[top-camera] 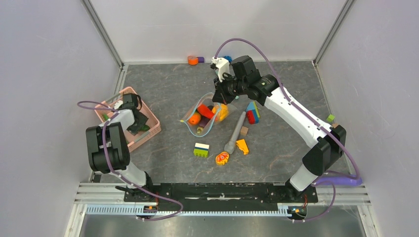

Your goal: Place the food in the zip-top bag and seal the zipper

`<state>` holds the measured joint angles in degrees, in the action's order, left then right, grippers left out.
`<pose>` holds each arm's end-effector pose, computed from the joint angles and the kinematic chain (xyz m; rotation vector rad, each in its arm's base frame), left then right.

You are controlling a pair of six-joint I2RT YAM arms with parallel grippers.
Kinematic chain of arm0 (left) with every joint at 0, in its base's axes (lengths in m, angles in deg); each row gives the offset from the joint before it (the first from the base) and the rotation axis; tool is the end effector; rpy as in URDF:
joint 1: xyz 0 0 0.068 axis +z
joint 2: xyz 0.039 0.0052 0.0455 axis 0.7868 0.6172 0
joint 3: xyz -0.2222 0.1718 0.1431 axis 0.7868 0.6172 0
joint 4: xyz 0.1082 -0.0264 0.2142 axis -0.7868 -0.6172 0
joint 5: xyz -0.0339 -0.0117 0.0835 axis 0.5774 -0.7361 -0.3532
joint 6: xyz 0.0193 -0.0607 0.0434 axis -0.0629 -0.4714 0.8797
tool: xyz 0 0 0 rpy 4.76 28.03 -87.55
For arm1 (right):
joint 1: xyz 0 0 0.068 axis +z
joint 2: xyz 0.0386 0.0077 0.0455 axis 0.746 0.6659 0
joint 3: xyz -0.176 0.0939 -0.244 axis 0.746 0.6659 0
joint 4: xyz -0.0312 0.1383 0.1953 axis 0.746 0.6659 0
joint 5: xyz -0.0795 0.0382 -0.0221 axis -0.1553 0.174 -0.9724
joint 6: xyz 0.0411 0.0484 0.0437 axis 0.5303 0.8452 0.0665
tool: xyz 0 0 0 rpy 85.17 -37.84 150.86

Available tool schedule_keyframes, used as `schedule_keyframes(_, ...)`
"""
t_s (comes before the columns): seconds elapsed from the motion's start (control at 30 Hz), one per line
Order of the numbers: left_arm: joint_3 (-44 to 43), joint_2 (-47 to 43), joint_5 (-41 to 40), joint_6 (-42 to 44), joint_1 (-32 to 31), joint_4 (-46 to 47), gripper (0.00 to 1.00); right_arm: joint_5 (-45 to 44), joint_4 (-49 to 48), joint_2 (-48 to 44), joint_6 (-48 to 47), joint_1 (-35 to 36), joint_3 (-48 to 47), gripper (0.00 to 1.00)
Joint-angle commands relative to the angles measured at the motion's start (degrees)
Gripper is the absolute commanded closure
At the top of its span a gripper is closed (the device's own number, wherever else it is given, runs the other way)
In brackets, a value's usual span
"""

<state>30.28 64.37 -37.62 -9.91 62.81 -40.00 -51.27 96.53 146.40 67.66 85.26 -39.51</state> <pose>0.2854 0.0755 0.1923 -1.2769 2.3075 0.2350 0.2817 0.2436 0.4013 -0.8824 2.1025 0.8027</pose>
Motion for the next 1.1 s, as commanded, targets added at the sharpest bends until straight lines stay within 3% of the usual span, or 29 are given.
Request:
schedule_keyframes(0.0,1.7,0.7,3.3,1.2,0.3,1.7,0.41,0.5,-2.0,-2.0,-0.5,0.2,-2.3,1.0)
schedule_keyframes(0.33,3.3,-1.4,5.4,1.8,0.3,4.2,0.73,0.6,-2.1,-2.2,-0.8,0.3,-2.3,1.0)
schedule_keyframes(0.57,8.9,-10.9,7.1,1.9,0.2,10.7,0.98,0.7,-2.1,-2.3,-0.7,0.3,-2.2,1.0)
schedule_keyframes(1.07,26.0,-40.6,11.9,5.5,0.2,29.3,0.98,1.4,-2.6,-3.2,-0.3,0.3,-1.5,1.0)
